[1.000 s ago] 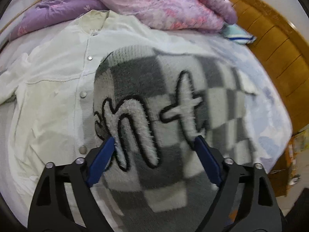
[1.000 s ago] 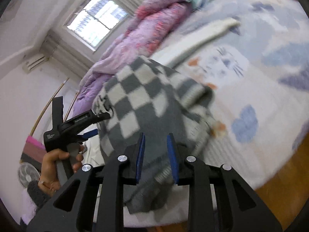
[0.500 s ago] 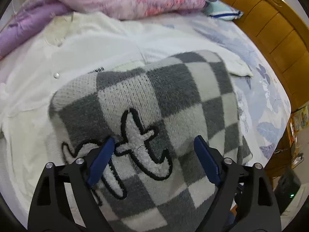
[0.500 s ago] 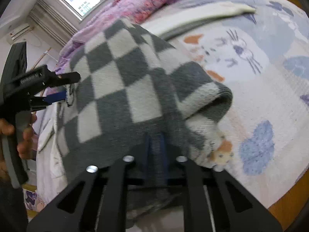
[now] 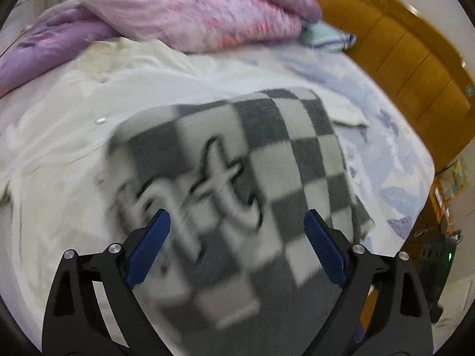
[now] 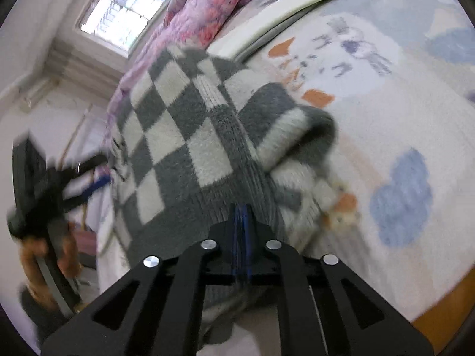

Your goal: Fold large clothes

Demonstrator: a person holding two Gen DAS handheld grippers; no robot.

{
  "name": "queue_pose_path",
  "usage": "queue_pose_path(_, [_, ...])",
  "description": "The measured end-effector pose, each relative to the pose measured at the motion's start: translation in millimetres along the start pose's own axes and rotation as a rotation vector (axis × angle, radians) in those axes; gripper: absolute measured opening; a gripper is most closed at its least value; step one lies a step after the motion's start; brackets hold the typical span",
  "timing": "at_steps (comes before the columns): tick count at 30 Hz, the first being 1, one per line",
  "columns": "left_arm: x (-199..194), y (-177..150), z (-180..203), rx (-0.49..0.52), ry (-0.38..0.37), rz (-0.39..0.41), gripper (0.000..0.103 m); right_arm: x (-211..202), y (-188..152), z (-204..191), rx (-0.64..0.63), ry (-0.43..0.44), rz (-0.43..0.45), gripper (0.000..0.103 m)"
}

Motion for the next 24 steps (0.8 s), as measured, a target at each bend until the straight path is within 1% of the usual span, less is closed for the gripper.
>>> queue_pose_path(2, [-22.5,-25.7,-16.4,-0.056,0.002,0.046,0.092,-11.8,-11.2,-3.1,0.024,0.030,0.024,0.028])
queue_pose_path(3, [-28.5,-39.1,-24.8,-0.092,0.004,0.060,0.092,-13.8,-16.2,-5.4,0.032,0.039,0.029,0.031])
queue_pose_path(4, [-29.7,-59.9,-33.2,-0.135,-0.002,0.053,0.092,-16.1,-21.1,-6.5,0.040,0.050,0.033,0.037])
queue_pose_path(6, [-25.1,-92.6,-38.5,-0.190,-0.022,0.028,0.092,-20.8,-30.7,-3.5,0.089,0.048,0.066,0.045])
queue_pose_path(7, [-20.6,-111.2,-38.5,-0.219,-0.042,0.013,0.092,-19.8,-36.0,-0.1,0.122,0.041,0.068,0.056])
queue_pose_path(8, [-16.9,-126.0,-37.8,-0.243,-0.055,-0.001,0.092,-18.4,-41.6,3.5,0.154,0.040,0.063,0.061])
queue_pose_path(9, [-12.0,-141.2,-34.4,-0.265,-0.076,-0.014,0.092,-16.5,-46.8,5.5,0.178,0.048,0.052,0.061])
queue_pose_path(11, [-5.8,-154.8,-29.3,-0.295,-0.097,-0.006,0.092,-11.4,-56.9,9.6,0.234,0.071,0.032,0.061])
queue_pose_path(14, [8.0,-159.5,-19.5,-0.323,-0.133,0.000,0.092,-7.4,-65.8,12.2,0.304,0.120,0.016,0.061])
queue_pose_path(16, [19.5,-159.6,-16.2,-0.371,-0.161,-0.012,0.092,-5.7,-68.4,12.2,0.347,0.152,0.008,0.061])
queue_pose_path(17, [24.9,-159.8,-14.3,-0.390,-0.178,-0.019,0.092,-7.2,-70.6,12.3,0.357,0.156,0.006,0.062])
queue_pose_path(19, [31.7,-160.1,-11.6,-0.403,-0.182,-0.031,0.091,-6.3,-71.7,14.2,0.381,0.160,0.006,0.064])
queue_pose_path(20, [31.1,-157.2,-9.4,-0.403,-0.182,-0.023,0.087,-5.5,-71.7,14.7,0.401,0.175,0.004,0.065])
queue_pose_path(21, [29.9,-155.0,-8.7,-0.406,-0.176,-0.022,0.080,-6.3,-71.4,14.5,0.423,0.198,0.001,0.065])
queue_pose_path(22, [28.8,-152.8,-6.5,-0.409,-0.181,-0.023,0.075,-5.0,-71.9,15.7,0.453,0.217,-0.002,0.066])
queue_pose_path(23, [25.0,-149.2,-5.4,-0.423,-0.199,-0.014,0.065,-3.8,-71.9,17.5,0.478,0.231,-0.003,0.068])
queue_pose_path(24, [21.1,-146.0,-5.9,-0.435,-0.213,-0.009,0.058,-2.6,-72.5,18.9,0.508,0.250,-0.001,0.069])
Point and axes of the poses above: each gripper's, at about its wrist camera, not at the fingertips, and x roughly the way its jaws point, z to its right, y to its top, the point moved 10 cm from there along x, roughly the way its jaws point
